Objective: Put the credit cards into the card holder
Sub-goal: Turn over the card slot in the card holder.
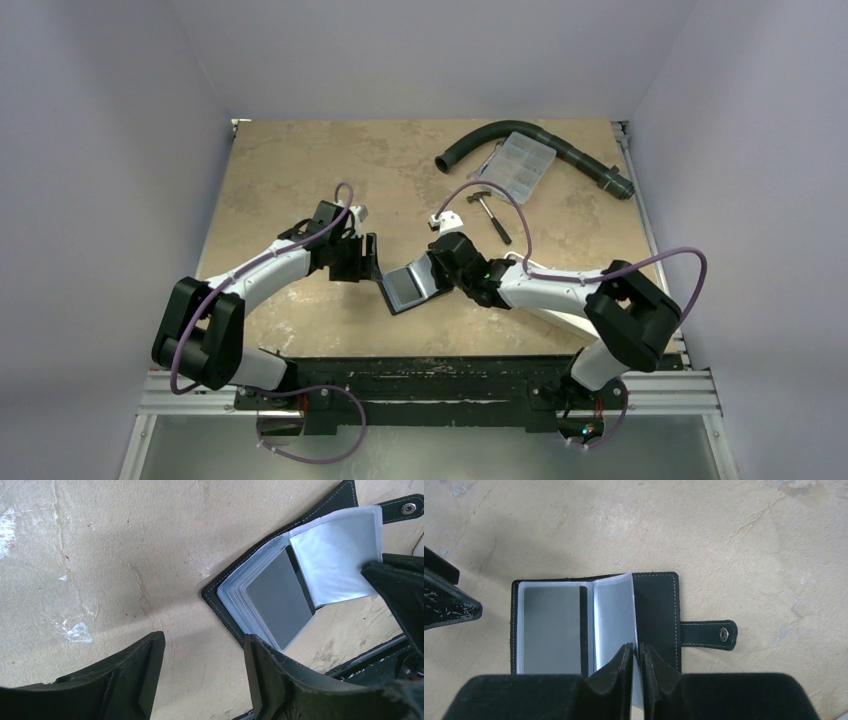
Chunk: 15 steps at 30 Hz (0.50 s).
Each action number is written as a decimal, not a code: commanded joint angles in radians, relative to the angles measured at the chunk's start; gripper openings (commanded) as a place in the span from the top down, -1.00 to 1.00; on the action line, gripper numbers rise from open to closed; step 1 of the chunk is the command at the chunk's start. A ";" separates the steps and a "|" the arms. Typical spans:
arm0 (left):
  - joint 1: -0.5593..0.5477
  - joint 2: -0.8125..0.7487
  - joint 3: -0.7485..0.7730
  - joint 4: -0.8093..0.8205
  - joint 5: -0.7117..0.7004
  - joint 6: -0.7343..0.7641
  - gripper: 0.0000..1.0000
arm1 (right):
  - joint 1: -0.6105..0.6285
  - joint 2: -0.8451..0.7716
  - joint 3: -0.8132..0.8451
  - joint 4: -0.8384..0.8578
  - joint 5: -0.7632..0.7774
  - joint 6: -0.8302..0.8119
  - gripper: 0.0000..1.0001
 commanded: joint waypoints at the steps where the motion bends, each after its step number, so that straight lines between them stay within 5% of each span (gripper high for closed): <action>1: 0.005 -0.002 0.019 0.016 0.024 0.003 -0.25 | 0.004 0.011 0.016 -0.002 -0.019 0.020 0.65; 4: 0.005 -0.002 0.019 0.014 0.031 0.006 -0.25 | 0.004 0.012 0.021 -0.008 0.006 0.002 0.52; 9: 0.005 0.002 0.023 0.010 0.021 0.004 -0.24 | 0.067 -0.036 0.086 -0.129 0.116 -0.067 -0.20; 15: 0.018 0.014 0.030 0.002 0.001 0.002 -0.23 | 0.176 -0.031 0.208 -0.207 0.206 -0.139 -0.49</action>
